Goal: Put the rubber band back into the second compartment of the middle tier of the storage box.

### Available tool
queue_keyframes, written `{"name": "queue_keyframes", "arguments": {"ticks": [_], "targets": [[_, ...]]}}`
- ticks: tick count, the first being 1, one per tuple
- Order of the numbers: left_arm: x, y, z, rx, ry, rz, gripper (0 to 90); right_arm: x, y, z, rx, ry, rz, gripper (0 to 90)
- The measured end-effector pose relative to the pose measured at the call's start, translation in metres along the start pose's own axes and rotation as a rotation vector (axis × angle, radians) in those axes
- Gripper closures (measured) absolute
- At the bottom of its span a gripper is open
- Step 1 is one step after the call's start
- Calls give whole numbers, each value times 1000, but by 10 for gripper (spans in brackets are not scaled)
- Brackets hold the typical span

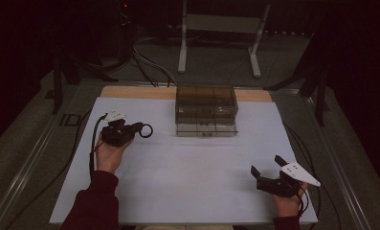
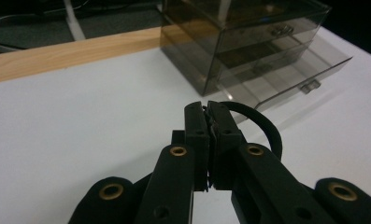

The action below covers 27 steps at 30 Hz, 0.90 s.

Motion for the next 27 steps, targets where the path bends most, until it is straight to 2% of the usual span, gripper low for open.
{"name": "queue_keyframes", "arguments": {"ticks": [21, 27], "targets": [[-15, 22, -21, 2, 19, 55, 891, 0, 0, 0, 1, -4, 6, 0], [-20, 26, -27, -2, 39, 58, 890, 0, 0, 0, 3, -5, 5, 0]]}}
Point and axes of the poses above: each handheld gripper's, and its own axes: y roughly forward along the jaws, z roughly out of its underside, x roughly to its left, the point moved 7 cm from there along y, roughly forward along the jaws, and after that the axes turned 10 degrees about x, right-handed, at the moved point
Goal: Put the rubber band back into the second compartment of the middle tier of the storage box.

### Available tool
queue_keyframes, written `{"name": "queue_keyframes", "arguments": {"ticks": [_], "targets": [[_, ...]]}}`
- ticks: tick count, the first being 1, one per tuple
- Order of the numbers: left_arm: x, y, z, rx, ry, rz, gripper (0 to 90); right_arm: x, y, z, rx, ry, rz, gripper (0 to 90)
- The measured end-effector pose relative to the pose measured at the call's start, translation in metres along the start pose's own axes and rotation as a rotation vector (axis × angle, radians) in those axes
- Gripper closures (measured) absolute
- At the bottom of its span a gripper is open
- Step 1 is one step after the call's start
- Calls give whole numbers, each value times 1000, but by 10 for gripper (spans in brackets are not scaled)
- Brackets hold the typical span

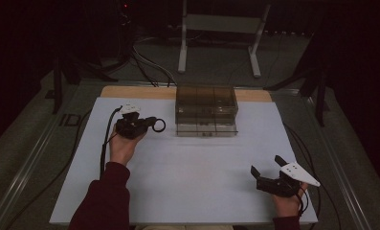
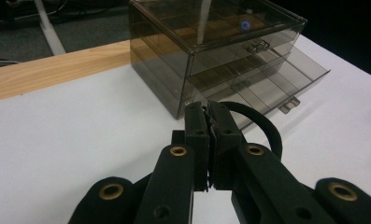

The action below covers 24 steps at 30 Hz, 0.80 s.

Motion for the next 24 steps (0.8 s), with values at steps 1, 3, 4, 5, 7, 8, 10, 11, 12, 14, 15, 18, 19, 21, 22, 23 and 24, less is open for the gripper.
{"name": "queue_keyframes", "arguments": {"ticks": [1, 3, 4, 5, 7, 8, 10, 11, 12, 14, 15, 18, 19, 21, 22, 23, 24], "targets": [[-1, 1, -1, -8, 2, 5, 890, 0, 0, 0, 1, 0, 1, 0], [-3, 2, -4, -12, 1, 7, 890, 0, 0, 0, 1, 0, 2, 0], [-4, 3, -5, -13, 4, 10, 891, 0, 0, 0, 1, 0, 1, 0], [-5, 4, -6, -13, 4, 12, 891, 0, 0, 0, 1, 0, 1, 0], [-7, 6, -10, -12, 9, 13, 891, 0, 0, 0, 1, 1, 1, 0], [-8, 7, -11, -13, 12, 15, 891, 0, 0, 0, 1, 1, 0, 0], [-10, 11, -14, -6, 17, 17, 890, 0, 0, 0, 2, 0, 0, 0], [-11, 12, -15, -4, 22, 16, 891, 0, 0, 0, 2, 0, 0, 0], [-12, 14, -17, -1, 24, 18, 891, 1, 1, 0, 2, 0, 0, 0], [-14, 17, -19, 1, 26, 20, 891, 0, 1, 0, 3, -2, 0, 0], [-14, 19, -20, 3, 27, 21, 891, 0, 1, 0, 3, -3, 0, 0], [-16, 23, -21, 8, 27, 26, 891, 1, 1, 0, 3, -4, 1, 0], [-17, 25, -21, 13, 29, 27, 890, 1, 1, 0, 3, -5, 1, 0], [-18, 28, -22, 16, 29, 26, 890, 1, 1, 0, 4, -6, 1, 0], [-18, 29, -23, 17, 27, 26, 890, 1, 1, 0, 4, -6, 1, 0], [-19, 31, -23, 17, 27, 27, 891, 1, 1, 0, 3, -6, 1, 0], [-20, 32, -24, 17, 28, 27, 891, 1, 1, 0, 3, -5, 1, 0]]}}
Point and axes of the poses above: each handheld gripper's, and its own axes: y roughly forward along the jaws, z roughly out of its underside, x roughly to its left, the point moved 7 cm from there along y, roughly forward along the jaws, and after that the axes turned 10 degrees about x, right-handed, at the moved point
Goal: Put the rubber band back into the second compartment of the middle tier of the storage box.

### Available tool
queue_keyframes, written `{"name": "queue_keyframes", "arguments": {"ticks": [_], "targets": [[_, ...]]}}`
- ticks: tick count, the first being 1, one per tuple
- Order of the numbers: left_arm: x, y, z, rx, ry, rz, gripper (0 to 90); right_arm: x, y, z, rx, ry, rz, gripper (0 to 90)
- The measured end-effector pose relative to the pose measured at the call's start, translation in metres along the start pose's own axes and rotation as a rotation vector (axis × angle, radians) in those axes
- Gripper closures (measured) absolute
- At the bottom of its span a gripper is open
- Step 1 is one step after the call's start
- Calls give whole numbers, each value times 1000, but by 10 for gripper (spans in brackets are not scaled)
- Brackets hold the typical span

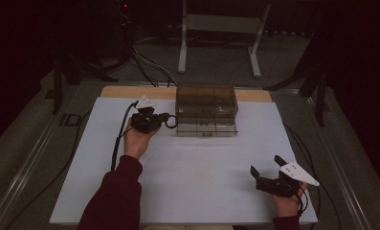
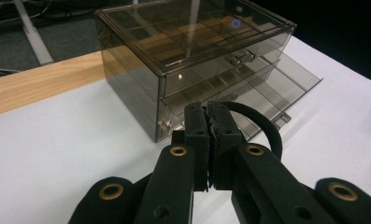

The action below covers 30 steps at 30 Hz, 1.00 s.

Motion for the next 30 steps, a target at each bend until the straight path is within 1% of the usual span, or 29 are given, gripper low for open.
{"name": "queue_keyframes", "arguments": {"ticks": [4, 6, 16, 18, 27, 30], "targets": [[-2, 4, -4, -18, 9, -3, 891, 0, 1, 0, 4, 1, 2, 0], [-3, 6, -6, -19, 13, -1, 891, 0, 1, 0, 4, 0, 3, 0], [-5, 16, -12, -3, 4, -8, 891, 0, 1, 0, 2, 1, 1, 0], [-5, 18, -13, 4, 9, -12, 891, 0, 1, 0, 3, 2, 0, 0], [-13, 28, -21, 11, 14, -13, 891, 1, 2, 0, 4, 3, -1, 0], [-13, 31, -23, 9, 6, -13, 890, 0, 2, 0, 4, 5, -1, 0]]}}
Point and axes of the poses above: each handheld gripper's, and its own axes: y roughly forward along the jaws, z roughly out of its underside, x roughly to its left, the point moved 7 cm from there along y, roughly forward along the jaws, and after that the axes turned 10 degrees about x, right-handed, at the moved point
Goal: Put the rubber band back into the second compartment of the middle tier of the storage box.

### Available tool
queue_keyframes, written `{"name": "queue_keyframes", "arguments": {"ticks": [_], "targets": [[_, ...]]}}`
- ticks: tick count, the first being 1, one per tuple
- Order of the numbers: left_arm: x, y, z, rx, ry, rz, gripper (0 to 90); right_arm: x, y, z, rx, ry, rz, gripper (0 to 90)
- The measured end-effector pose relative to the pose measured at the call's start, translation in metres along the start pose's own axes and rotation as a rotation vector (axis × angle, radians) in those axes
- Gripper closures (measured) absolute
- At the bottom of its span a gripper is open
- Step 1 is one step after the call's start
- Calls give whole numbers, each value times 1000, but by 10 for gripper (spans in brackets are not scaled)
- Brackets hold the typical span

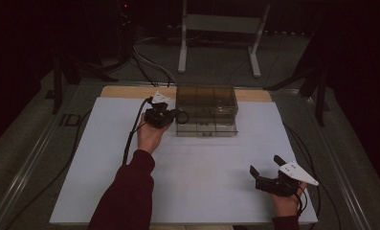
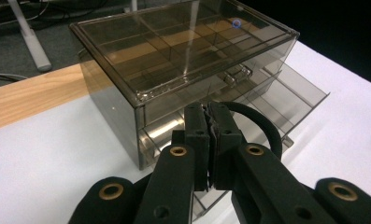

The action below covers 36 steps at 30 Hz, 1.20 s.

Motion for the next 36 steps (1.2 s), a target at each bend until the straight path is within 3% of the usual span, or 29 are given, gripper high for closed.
{"name": "queue_keyframes", "arguments": {"ticks": [36], "targets": [[-27, 40, -15, 17, -20, -2, 890, 0, 3, 0, 7, 1, -6, 0]]}}
Point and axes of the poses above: each handheld gripper's, and its own axes: y roughly forward along the jaws, z roughly out of its underside, x roughly to its left, the point moved 7 cm from there along y, roughly forward along the jaws, and after that the axes turned 10 degrees about x, right-handed, at the moved point
